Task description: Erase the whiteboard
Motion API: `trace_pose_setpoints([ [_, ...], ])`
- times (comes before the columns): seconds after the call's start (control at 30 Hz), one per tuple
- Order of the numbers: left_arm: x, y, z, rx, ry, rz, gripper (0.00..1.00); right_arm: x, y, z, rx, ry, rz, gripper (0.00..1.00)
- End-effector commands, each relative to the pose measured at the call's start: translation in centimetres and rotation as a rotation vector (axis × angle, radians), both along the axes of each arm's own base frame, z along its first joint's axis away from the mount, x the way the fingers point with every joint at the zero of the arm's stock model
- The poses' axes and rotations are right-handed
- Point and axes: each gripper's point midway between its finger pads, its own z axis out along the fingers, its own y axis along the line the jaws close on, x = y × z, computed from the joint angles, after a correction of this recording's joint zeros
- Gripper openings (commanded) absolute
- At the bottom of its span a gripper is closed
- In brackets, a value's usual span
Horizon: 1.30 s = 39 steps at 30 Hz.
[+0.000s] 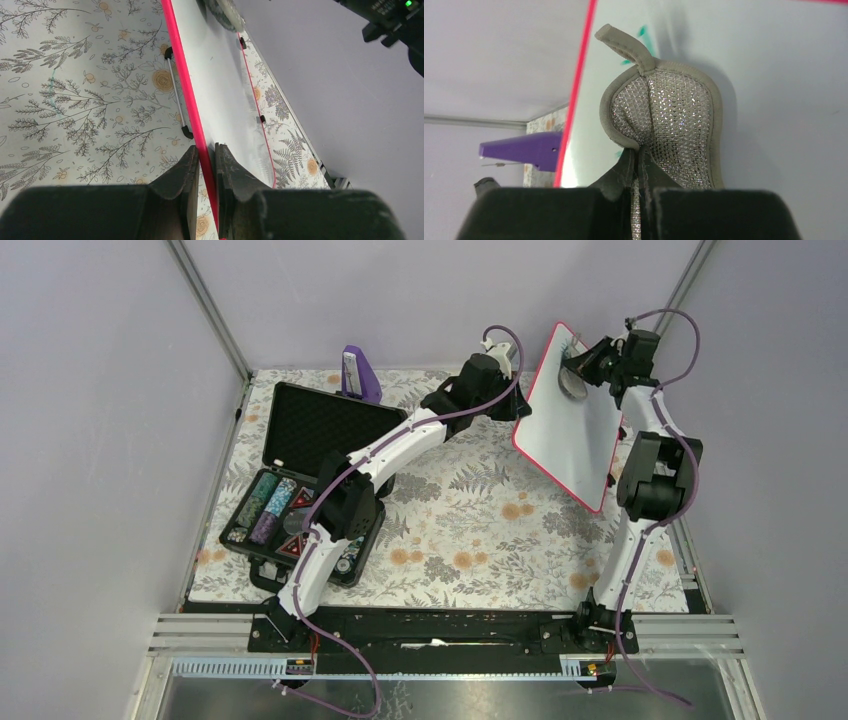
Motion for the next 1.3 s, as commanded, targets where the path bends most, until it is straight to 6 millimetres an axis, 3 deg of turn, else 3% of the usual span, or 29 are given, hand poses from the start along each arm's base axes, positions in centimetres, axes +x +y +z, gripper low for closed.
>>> trace_pose_setpoints([
  [0.0, -2.1, -1.8, -3.2, 0.060, 0.005, -0.095, 0.00, -3.6, 8.0, 3.8, 0.093, -0.050, 0.187, 0.00],
  [0.1, -2.0, -1.7, -3.0, 0.058, 0.001, -0.093, 0.00, -4.3, 8.6, 4.0, 0.094, -0.045, 0.229, 0.00],
  [0.23, -2.0, -1.8, -2.8, 0.051, 0.002, -0.093, 0.00, -3.8, 7.6, 3.1, 0.035, -0.037, 0.190, 0.00],
  [0.37, -2.3, -1.8, -3.0, 0.054, 0.011, -0.098, 0.00, -1.4, 6.4, 0.9, 0.033, -0.008, 0.161, 0.00],
  [0.63, -2.6, -1.4, -3.6, 0.076, 0.017, -0.100, 0.00, 4.6, 2.6, -0.5, -0.004, 0.022, 0.095, 0.00],
  [0.7, -2.6, -1.3, -3.9, 0.080, 0.019, -0.103, 0.00, 5.5, 1.1, -1.9, 0.009, 0.050, 0.066, 0.00],
  [0.83, -2.5, -1.3, -3.9, 0.087, 0.010, -0.102, 0.00, 5.3, -2.0, -6.3, 0.035, 0.145, 0.001, 0.00],
  [1.0, -2.5, -1.4, -3.5, 0.079, 0.005, -0.106, 0.00, 4.1, -4.5, -8.9, 0.024, 0.210, -0.045, 0.00],
  [1.13, -2.4, -1.4, -3.6, 0.079, 0.006, -0.106, 0.00, 4.2, -3.9, -8.4, 0.030, 0.203, -0.025, 0.00],
  [1.27, -2.4, -1.5, -3.6, 0.077, 0.006, -0.105, 0.00, 4.8, -0.9, -5.1, 0.016, 0.134, 0.036, 0.00],
])
